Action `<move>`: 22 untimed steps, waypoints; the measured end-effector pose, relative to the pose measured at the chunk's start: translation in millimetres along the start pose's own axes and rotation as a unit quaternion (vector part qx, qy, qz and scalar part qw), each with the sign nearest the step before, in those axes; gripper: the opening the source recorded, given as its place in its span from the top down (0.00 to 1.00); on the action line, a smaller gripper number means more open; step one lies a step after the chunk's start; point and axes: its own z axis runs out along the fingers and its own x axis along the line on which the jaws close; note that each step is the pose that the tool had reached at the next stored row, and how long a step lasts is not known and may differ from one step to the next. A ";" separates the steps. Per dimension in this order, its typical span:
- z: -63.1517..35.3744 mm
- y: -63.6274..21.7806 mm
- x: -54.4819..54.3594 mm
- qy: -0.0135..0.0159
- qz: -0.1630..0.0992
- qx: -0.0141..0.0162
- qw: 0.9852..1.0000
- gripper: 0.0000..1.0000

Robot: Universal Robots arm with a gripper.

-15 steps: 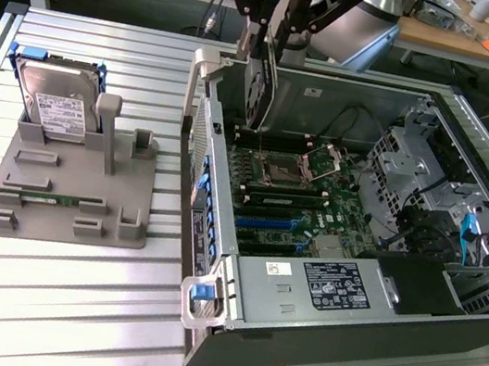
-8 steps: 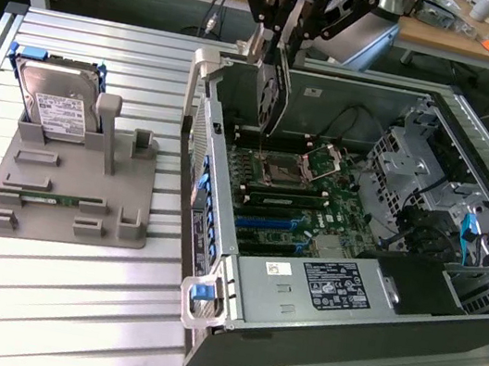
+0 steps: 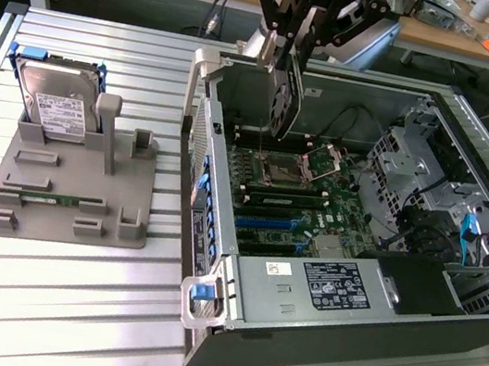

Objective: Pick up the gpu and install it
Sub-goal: 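Pick up the gpu and move the gpu toward the slot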

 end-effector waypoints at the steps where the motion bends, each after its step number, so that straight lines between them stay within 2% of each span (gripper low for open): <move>1: 0.7 0.1 -1.8 0.000 0.000 0.000 1.000 0.74; 7: 7.5 0.7 -13.2 0.000 0.000 0.001 1.000 0.74; 22: 26.1 0.6 -22.0 0.000 0.000 0.001 1.000 0.74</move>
